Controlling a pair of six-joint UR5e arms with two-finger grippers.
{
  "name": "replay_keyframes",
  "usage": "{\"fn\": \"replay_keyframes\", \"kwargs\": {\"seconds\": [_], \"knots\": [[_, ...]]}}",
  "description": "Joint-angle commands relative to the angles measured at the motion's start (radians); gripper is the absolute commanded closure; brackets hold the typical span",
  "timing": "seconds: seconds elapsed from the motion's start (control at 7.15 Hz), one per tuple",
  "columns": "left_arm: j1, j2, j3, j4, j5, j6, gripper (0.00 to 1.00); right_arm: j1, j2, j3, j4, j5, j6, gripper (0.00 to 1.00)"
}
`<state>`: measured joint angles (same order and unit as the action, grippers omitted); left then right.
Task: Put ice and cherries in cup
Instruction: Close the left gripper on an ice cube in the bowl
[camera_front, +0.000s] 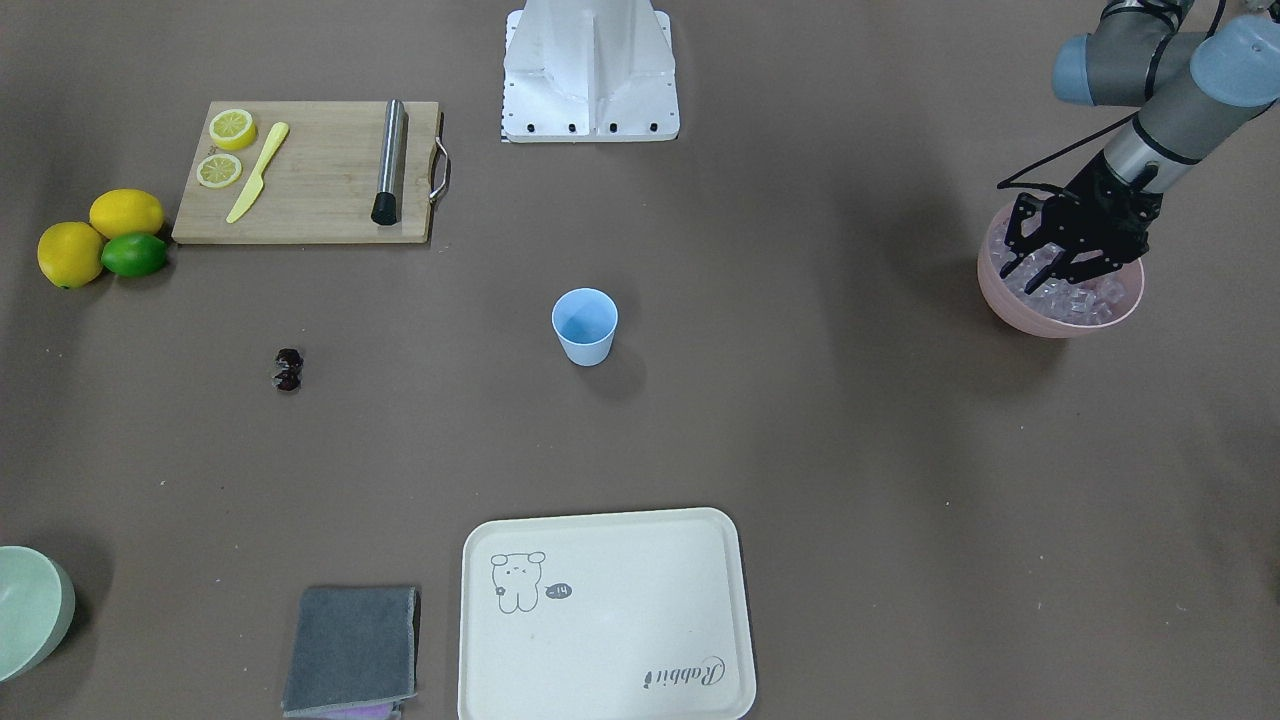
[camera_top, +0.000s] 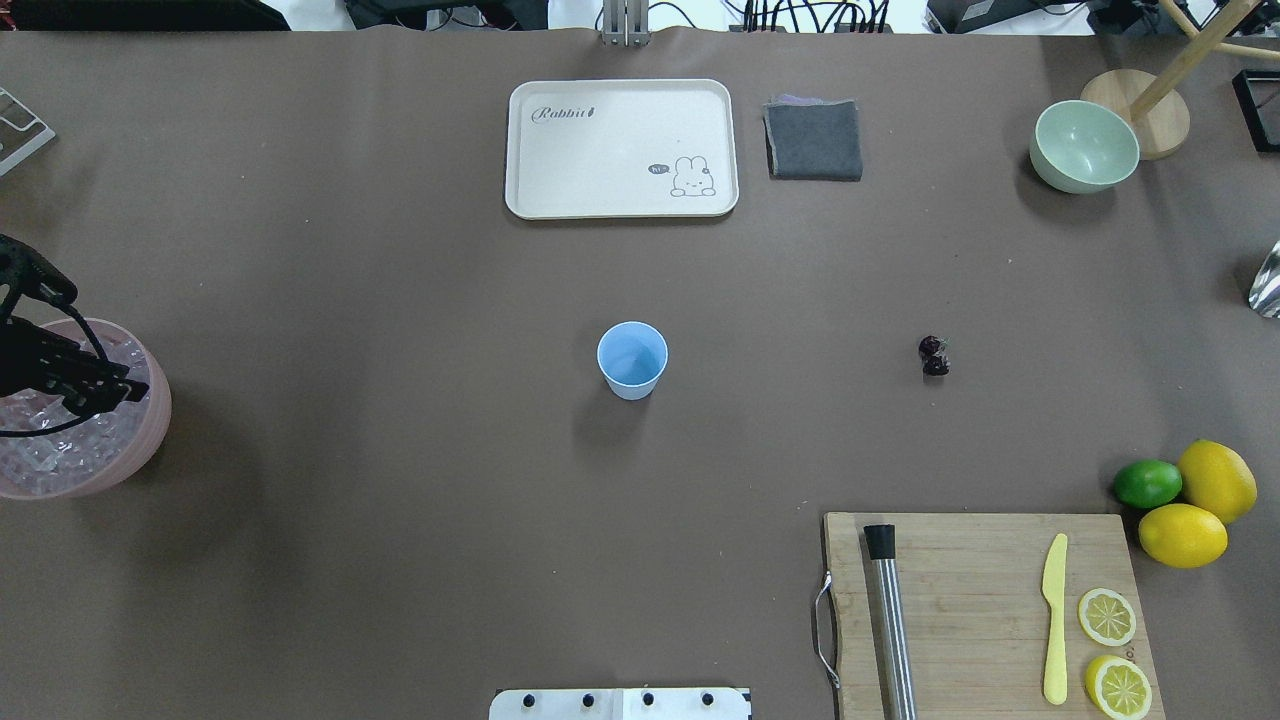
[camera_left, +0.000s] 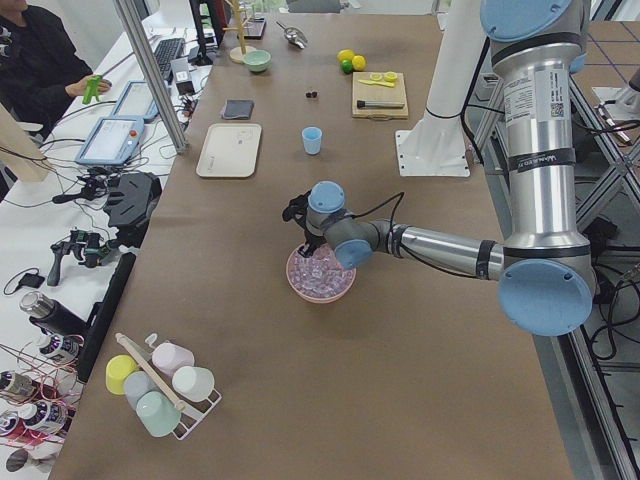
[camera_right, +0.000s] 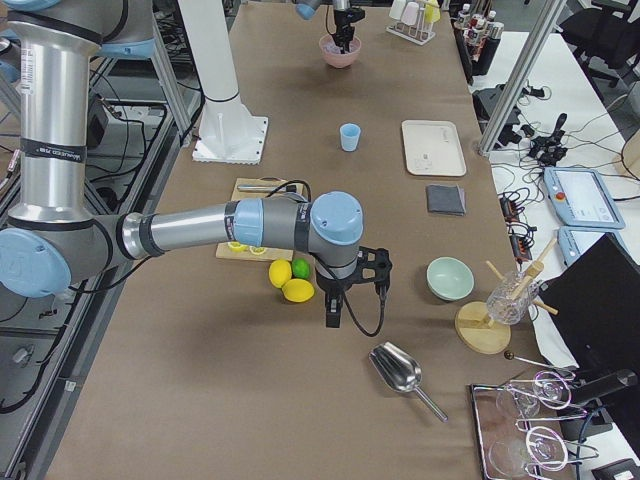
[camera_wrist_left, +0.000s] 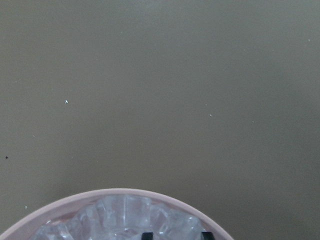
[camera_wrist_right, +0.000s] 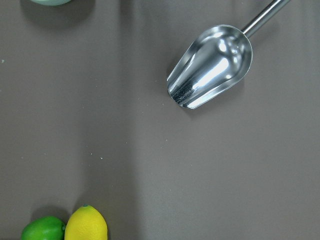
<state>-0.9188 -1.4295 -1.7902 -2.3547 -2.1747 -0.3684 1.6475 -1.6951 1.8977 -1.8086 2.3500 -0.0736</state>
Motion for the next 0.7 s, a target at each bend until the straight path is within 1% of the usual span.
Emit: {"fn": "replay_keyframes", "kwargs": {"seconds": [0.0, 0.14, 0.28, 0.42, 0.56], "knots": [[0.0, 0.001, 0.0, 0.0, -0.001, -0.001, 0.8, 0.0, 0.002, 0.006, 0.0, 0.0, 0.001, 0.0], [0.0, 0.006, 0.0, 0.0, -0.002, -0.001, 0.88, 0.0, 0.005, 0.006, 0.0, 0.0, 0.0, 0.0], [-0.002, 0.009, -0.001, -0.001, -0.004, 0.0, 0.92, 0.0, 0.018, 0.003, -0.002, -0.002, 0.001, 0.0], [-0.002, 0.012, -0.003, -0.003, -0.007, 0.002, 0.93, 0.0, 0.018, 0.003, -0.002, -0.002, 0.002, 0.0], [-0.003, 0.017, -0.003, -0.005, -0.02, 0.002, 0.77, 0.0, 0.018, 0.003, -0.002, -0.002, 0.002, 0.0]]}}
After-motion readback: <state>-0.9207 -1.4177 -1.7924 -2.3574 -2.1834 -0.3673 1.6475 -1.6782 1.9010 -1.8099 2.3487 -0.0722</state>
